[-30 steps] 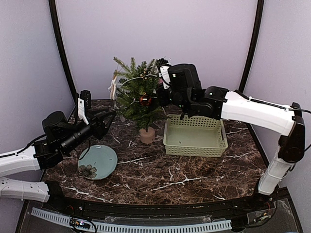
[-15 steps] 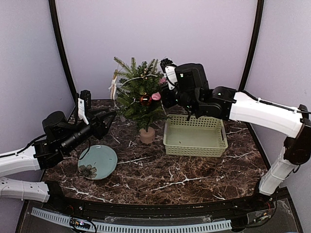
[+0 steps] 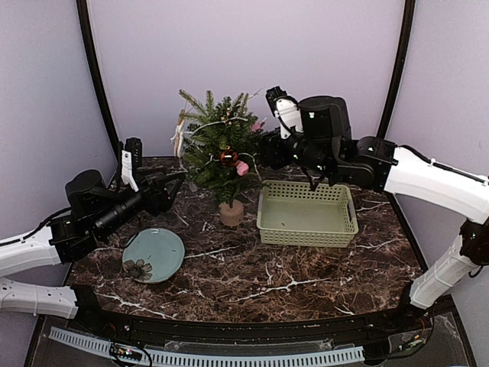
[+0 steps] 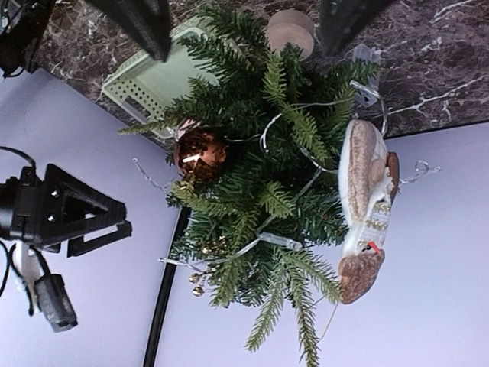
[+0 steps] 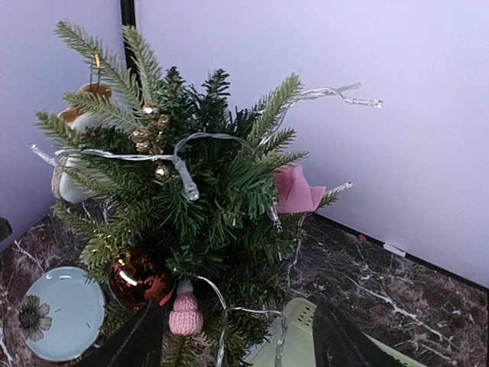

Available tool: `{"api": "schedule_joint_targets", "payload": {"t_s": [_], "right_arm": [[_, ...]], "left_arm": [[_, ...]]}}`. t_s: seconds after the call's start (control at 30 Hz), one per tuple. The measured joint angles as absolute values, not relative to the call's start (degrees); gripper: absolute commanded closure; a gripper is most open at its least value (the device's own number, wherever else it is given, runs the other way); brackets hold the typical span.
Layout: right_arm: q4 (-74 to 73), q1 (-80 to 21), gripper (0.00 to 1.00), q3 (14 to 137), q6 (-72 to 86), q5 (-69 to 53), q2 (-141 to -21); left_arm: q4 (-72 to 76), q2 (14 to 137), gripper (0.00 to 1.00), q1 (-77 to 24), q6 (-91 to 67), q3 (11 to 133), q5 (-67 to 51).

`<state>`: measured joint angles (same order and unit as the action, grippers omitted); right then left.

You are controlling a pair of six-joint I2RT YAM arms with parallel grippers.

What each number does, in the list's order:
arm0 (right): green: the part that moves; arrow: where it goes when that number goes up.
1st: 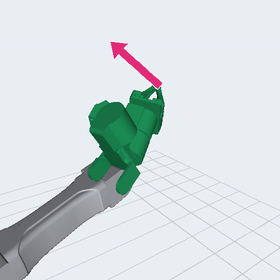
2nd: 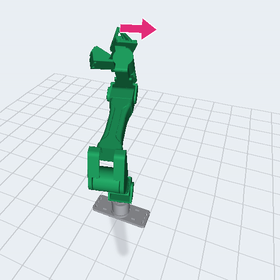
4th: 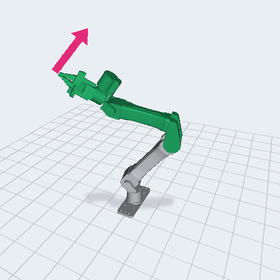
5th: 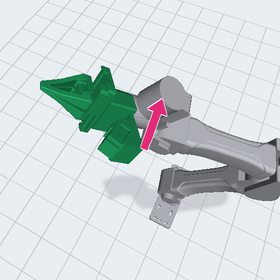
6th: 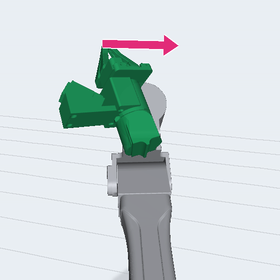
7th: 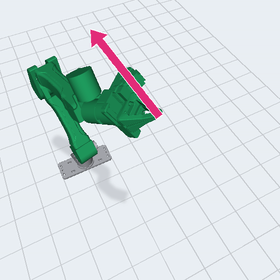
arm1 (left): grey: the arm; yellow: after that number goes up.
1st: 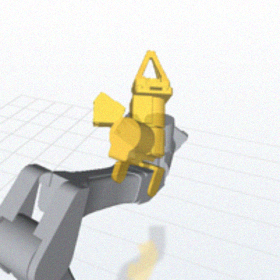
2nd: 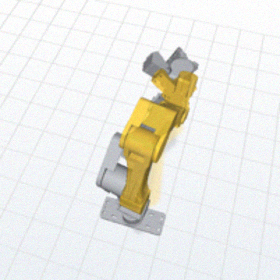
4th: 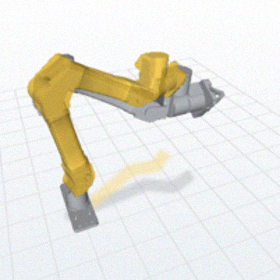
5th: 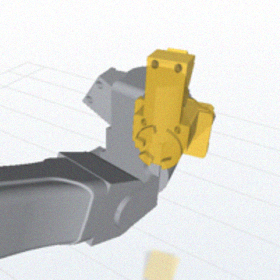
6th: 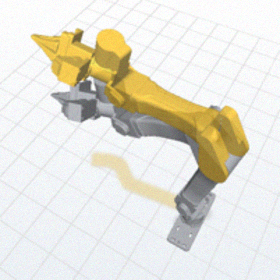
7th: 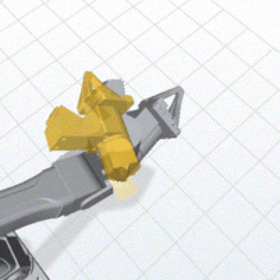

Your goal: Decorate the small christmas tree

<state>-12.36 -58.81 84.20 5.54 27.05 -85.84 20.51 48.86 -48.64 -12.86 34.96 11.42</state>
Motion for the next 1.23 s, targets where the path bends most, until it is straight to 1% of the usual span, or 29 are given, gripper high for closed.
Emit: {"api": "schedule_joint_targets", "payload": {"t_s": [0.03,0.07,0.1,0.17,0.23,0.33,0.53,0.63,0.73,0.9,1.03,1.23], "right_arm": [[-12.32,-58.81,0.16,83.7,5.82,26.57,-84.77],[-12.25,-58.74,0.12,83.24,6.39,26.11,-83.81],[-11.88,-58.63,0.1,82.35,6.44,25.28,-82.32],[-11.64,-58.0,0.05,80.68,7.7,23.88,-79.44],[-11.46,-56.62,0.02,79.0,9.3,22.65,-76.71],[-10.57,-52.56,0.01,74.78,11.9,20.29,-72.23],[-10.7,-42.46,0.02,65.1,17.85,14.57,-65.65],[-11.14,-38.65,0.01,61.12,19.99,11.64,-63.31],[-11.25,-35.24,0.01,56.47,22.0,7.9,-60.84],[-10.13,-30.46,0.02,47.31,25.12,3.16,-58.39],[-8.71,-27.62,0.01,40.42,27.22,-0.27,-58.28],[-6.02,-26.44,0.01,37.76,28.95,-2.92,-60.01]], "left_arm": [[19.27,48.86,0.11,-48.64,-13.21,35.81,11.66],[17.78,48.86,0.06,-48.64,-13.8,36.8,12.01],[16.1,48.86,0.03,-48.62,-14.33,38.02,12.36],[12.1,48.88,0.01,-48.36,-15.7,40.56,12.91],[8.62,48.88,0.01,-47.37,-16.71,42.96,12.8],[2.61,49.08,0.01,-43.29,-19.05,46.39,11.16],[-6.04,50.87,0.01,-30.0,-23.7,50.04,2.13],[-8.88,53.74,0.01,-22.52,-25.96,50.22,-3.01],[-11.7,57.3,0.01,-18.02,-27.64,50.22,-5.21],[-15.62,61.84,0.01,-16.47,-28.77,50.11,-5.52],[-14.9,62.22,0.01,-16.34,-29.28,47.86,-6.61],[-14.87,62.33,0.01,-16.34,-29.69,44.62,-6.87]]}}
